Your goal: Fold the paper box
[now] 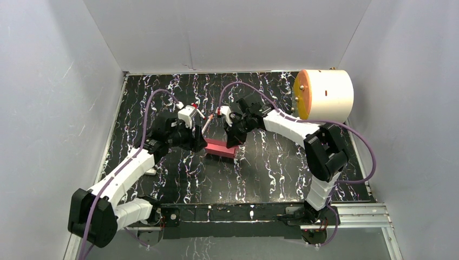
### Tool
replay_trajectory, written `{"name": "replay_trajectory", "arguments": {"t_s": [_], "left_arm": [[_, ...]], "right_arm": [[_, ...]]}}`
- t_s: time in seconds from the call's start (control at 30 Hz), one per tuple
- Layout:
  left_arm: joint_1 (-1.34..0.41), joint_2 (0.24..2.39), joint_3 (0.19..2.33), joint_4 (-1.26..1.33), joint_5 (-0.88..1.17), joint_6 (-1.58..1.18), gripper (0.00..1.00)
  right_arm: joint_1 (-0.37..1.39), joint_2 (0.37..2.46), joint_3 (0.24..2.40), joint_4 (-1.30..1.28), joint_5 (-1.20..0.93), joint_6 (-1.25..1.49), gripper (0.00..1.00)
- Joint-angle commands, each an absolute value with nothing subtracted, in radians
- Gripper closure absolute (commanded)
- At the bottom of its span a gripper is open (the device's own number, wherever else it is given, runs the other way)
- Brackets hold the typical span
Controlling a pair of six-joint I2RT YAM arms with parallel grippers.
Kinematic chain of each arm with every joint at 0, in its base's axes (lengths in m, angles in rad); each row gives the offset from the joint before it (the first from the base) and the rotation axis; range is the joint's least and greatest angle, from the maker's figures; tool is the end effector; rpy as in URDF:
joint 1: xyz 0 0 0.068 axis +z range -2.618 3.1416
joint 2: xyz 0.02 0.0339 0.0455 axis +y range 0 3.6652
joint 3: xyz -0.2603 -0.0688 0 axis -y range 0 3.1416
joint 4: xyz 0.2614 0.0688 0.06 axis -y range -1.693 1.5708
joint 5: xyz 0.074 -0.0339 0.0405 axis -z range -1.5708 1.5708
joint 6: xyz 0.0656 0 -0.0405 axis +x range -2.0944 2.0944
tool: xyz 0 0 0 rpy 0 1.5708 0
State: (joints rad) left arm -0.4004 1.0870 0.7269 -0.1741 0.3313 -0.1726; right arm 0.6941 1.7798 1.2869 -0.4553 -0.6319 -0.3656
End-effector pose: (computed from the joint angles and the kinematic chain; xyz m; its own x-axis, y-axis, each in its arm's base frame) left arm 0.2512 -0.1295 0.2387 -0.5695 0.0647 -0.8194 0.5366 0.7845 -0.3110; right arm 0.2878 0.2899 0.1942 -0.3040 -0.6283 -0.7162 -0.9525 0.1877 0.2397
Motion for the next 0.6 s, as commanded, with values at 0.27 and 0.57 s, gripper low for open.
{"name": "replay_trajectory", "arguments": {"t_s": [0.27,0.57], "left_arm": [[-0.375,1.236,0.898,-0.271,0.506,0.052,0.47],[-0.371,1.308,0.942,-0.325,0.517,0.090,0.57]], "right_arm": [[0.682,1.871,1.422,-0.634,-0.688,-0.512,1.00],[0.681,1.876,1.430,-0.642,-0.690,-0.524,1.00]]}}
